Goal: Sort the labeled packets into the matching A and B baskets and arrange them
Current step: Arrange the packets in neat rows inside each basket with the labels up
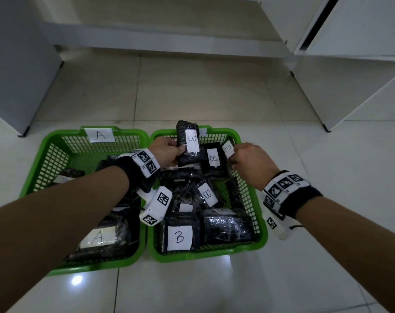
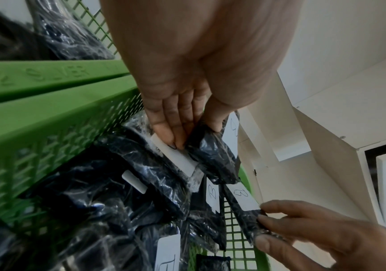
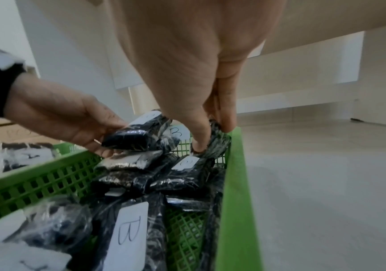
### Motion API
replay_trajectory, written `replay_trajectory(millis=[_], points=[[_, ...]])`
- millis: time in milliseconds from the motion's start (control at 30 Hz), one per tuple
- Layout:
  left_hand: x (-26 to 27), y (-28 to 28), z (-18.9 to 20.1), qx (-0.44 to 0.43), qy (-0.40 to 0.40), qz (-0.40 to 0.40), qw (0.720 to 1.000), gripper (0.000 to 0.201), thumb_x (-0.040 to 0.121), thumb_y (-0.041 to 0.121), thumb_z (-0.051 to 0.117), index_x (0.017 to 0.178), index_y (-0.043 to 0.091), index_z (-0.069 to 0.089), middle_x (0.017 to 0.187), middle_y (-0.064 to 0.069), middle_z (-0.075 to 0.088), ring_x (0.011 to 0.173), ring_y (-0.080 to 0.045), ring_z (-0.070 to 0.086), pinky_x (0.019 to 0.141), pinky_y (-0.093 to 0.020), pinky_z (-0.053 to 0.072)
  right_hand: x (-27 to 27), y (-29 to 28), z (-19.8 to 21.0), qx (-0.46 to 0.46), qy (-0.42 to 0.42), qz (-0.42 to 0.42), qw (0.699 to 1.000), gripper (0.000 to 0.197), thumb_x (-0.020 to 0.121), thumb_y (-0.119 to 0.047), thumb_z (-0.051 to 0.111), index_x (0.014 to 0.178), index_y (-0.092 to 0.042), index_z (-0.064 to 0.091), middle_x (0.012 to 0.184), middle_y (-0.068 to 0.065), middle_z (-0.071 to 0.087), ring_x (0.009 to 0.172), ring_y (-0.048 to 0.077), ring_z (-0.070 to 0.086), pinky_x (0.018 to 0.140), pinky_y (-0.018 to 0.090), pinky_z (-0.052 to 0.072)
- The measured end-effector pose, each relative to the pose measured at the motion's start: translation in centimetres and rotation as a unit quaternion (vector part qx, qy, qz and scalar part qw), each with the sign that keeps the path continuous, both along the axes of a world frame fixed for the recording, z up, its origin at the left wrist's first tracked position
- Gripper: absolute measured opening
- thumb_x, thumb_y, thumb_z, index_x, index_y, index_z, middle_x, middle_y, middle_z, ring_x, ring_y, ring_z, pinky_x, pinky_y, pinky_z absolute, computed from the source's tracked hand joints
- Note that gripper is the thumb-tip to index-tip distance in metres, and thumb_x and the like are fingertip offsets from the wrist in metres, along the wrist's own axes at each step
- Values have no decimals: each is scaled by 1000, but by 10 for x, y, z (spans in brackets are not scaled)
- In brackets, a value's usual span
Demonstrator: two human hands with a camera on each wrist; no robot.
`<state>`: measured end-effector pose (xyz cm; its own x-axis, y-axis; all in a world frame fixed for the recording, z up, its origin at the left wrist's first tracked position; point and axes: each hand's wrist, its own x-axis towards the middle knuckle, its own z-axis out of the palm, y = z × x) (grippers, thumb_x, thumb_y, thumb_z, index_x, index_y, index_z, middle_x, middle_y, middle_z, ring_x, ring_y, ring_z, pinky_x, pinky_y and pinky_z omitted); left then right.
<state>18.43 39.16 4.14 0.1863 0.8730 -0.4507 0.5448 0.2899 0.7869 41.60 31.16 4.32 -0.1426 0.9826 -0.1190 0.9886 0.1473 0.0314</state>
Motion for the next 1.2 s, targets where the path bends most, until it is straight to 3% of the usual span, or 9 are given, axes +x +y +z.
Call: replay_trajectory(millis=[67, 267, 567, 667, 767, 833, 1000, 1100, 1200], points=[[0, 1, 2, -5, 6, 8, 1000, 12, 96, 18, 63, 100, 7, 65, 96, -15, 69, 69, -25, 67, 62, -29, 59, 7, -4, -2, 28, 43, -5, 999, 14, 89, -14, 65, 91, -8, 77, 92, 8, 65, 82, 27, 63, 75, 40, 55], [-6, 5, 6, -16, -35, 49, 998, 18, 98, 15, 60, 81, 9, 59, 106, -20, 66, 96, -38, 67, 89, -52, 56, -12, -13, -6, 125, 219, -3, 968, 16, 87, -26, 77, 94, -13, 82, 95, 3, 74, 81, 19, 67, 81, 33, 56], [-9, 6, -4, -7, -2, 43, 999, 9, 94, 15, 62, 99, 7, 60, 104, -17, 68, 85, -37, 71, 79, -51, 60, -20, 2, -25, 80, 214, -21, 973, 18, 88, -25, 77, 96, -10, 81, 98, 4, 72, 87, 20, 66, 85, 31, 53], [-14, 9, -5, 74, 111, -11, 991, 20, 87, 24, 59, 102, 11, 55, 98, -15, 68, 75, -33, 71, 68, -41, 60, -5, 0, -24, 111, 255, -49, 959, 15, 83, -22, 82, 92, -11, 82, 94, 3, 75, 83, 19, 68, 84, 37, 57], [-15, 10, -2, 203, 270, -76, 938, 33, 90, 30, 54, 111, 4, 53, 100, -16, 67, 86, -34, 65, 68, -33, 49, 7, -5, -22, 156, 285, -54, 944, 14, 82, -22, 83, 90, -11, 82, 91, 1, 75, 76, 15, 67, 78, 38, 60], [-13, 10, 4, 263, 303, -70, 913, 31, 90, 30, 54, 110, 5, 53, 94, -12, 65, 81, -32, 61, 66, -33, 47, 12, -10, -22, 178, 291, -41, 939, 15, 82, -23, 82, 89, -10, 82, 89, 0, 73, 71, 13, 67, 72, 38, 61], [1, 3, 19, 367, 119, -70, 920, 27, 92, 43, 54, 91, 17, 60, 77, 3, 66, 67, -18, 64, 64, -34, 56, 5, -14, -14, 272, 325, 22, 905, 16, 84, -17, 82, 93, -4, 80, 93, 3, 71, 72, 13, 67, 66, 31, 61], [27, -4, 29, 127, -64, -28, 989, 43, 87, 53, 67, 101, 13, 65, 88, -2, 73, 74, -19, 72, 62, -37, 61, -13, -9, -6, 307, 346, 67, 884, 14, 85, -15, 82, 92, -3, 81, 95, 5, 70, 75, 15, 67, 69, 29, 59], [42, 1, 30, 19, -175, 34, 984, 36, 86, 18, 75, 115, -1, 65, 107, -19, 72, 86, -27, 72, 69, -37, 62, -30, -9, -4, 278, 369, 100, 881, 17, 86, -12, 79, 98, -2, 79, 101, 6, 70, 82, 17, 69, 74, 28, 60]])
